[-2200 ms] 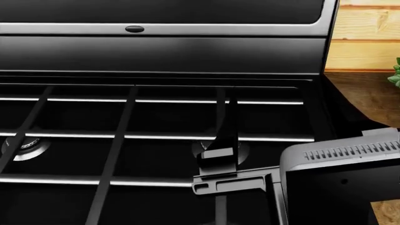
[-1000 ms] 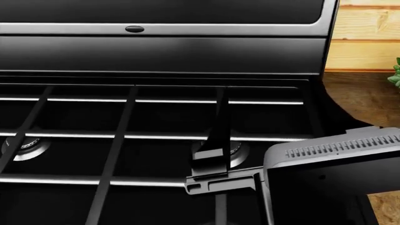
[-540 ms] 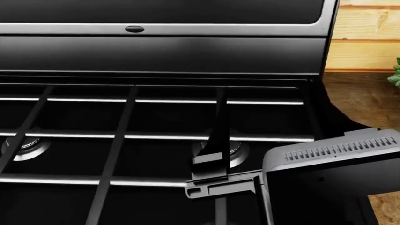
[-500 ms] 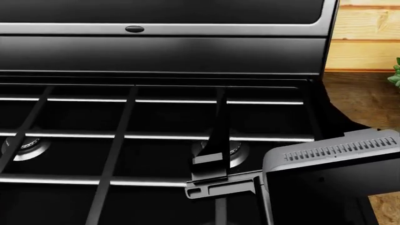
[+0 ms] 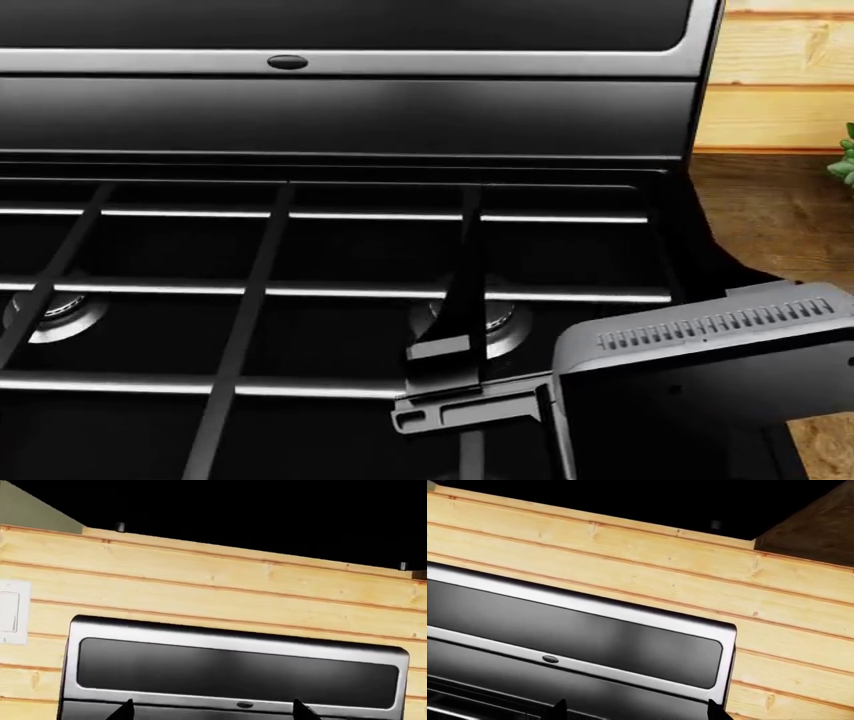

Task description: Pick the hot dog from the counter and place it in the microwave.

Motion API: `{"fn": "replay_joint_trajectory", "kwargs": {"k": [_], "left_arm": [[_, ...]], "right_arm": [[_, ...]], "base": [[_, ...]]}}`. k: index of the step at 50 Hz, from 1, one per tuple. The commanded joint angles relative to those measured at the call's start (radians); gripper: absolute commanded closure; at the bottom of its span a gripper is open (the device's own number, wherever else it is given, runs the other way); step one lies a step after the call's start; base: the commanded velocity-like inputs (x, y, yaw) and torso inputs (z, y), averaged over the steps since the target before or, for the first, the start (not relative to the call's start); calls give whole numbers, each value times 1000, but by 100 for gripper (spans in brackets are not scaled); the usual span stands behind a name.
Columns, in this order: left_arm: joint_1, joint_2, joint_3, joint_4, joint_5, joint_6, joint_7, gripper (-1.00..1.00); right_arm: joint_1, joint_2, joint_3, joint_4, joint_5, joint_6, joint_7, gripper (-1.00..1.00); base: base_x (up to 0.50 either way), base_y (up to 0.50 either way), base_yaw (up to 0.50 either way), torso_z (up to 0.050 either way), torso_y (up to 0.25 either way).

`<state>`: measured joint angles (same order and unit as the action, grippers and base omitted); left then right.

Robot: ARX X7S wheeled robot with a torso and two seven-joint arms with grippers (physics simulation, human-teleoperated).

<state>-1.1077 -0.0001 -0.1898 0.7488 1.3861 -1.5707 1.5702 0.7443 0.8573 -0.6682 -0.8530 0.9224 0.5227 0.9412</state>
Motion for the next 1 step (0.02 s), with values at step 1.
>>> {"fn": "replay_joint_trajectory", "kwargs": {"k": [1], "left_arm": [[90,0,-46,13,-33,0,1,-100]], "right_arm": [[-2,0,-3,1,-1,0,-2,-100]], "base": [[0,0,0,0,0]]}}
